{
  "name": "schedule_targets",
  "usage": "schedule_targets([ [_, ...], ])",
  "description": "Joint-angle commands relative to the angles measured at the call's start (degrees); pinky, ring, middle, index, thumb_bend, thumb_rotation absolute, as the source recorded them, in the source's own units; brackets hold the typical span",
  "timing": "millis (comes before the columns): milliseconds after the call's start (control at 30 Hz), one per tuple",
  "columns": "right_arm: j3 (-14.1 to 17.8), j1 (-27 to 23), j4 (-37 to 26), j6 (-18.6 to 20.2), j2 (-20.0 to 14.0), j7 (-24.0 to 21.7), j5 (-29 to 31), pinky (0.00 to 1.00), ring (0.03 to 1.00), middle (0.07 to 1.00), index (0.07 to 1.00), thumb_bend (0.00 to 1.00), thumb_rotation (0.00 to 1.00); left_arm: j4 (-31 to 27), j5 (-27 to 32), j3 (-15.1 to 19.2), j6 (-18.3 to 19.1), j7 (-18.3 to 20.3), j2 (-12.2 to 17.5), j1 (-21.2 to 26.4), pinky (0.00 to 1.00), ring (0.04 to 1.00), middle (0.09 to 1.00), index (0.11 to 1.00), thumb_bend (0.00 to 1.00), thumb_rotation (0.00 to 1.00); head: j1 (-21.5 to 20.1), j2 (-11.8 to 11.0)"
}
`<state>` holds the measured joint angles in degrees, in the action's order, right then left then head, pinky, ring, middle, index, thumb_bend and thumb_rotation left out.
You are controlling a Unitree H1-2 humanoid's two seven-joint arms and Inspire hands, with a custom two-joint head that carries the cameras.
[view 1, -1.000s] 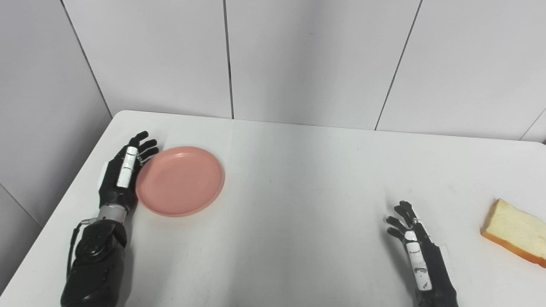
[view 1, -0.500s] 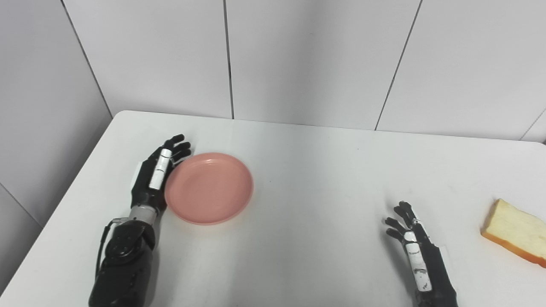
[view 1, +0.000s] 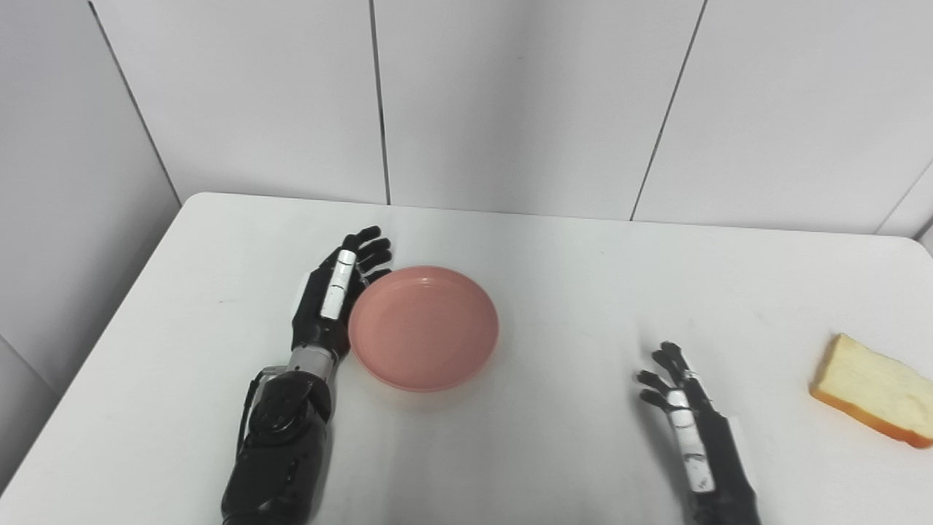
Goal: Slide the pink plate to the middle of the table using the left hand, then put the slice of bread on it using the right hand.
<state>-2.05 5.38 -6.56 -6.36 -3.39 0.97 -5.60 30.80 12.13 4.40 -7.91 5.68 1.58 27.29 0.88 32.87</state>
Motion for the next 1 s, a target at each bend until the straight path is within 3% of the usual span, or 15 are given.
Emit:
schedule_targets([
  [0,-1.1,0.4,-1.3,1.5,1.0,-0.4,-0.8,0.77,0.81,0.902,0.912,0.73,1.0,3.1,-1.0,-1.2,1.4,0.9,-1.1,-0.7,0.73,0.793,0.763,0.718,0.74,0.81,-0.7,0.2],
  [433,-3.4,-0.1,-0.9,1.2,4.4,2.3,-6.0,0.75,0.812,0.917,0.93,0.69,1.0,13.1,-2.2,-2.8,-2.7,3.1,-3.4,2.0,0.74,0.792,0.766,0.719,0.71,0.82,-8.8,0.9],
  [600,-2.4,-0.4,3.2,-11.2,7.2,9.6,-10.0,0.75,0.838,0.905,0.947,0.66,1.0,16.0,-2.2,-3.1,-4.4,5.0,-3.1,2.6,0.74,0.791,0.766,0.722,0.74,0.83,-12.6,0.5],
  [733,-2.1,0.0,4.0,-15.1,8.7,12.4,-11.4,0.79,0.859,0.915,0.936,0.7,1.0,18.2,-2.1,-2.9,-5.3,5.7,-2.9,3.0,0.73,0.77,0.755,0.722,0.81,0.81,-15.4,0.0],
  [967,-1.7,0.5,-3.4,-12.3,9.0,10.1,-6.6,0.74,0.805,0.878,0.919,0.74,0.97,21.8,-1.7,-2.6,-6.5,7.0,-2.6,3.6,0.69,0.767,0.772,0.739,0.79,0.8,-17.9,-0.7],
])
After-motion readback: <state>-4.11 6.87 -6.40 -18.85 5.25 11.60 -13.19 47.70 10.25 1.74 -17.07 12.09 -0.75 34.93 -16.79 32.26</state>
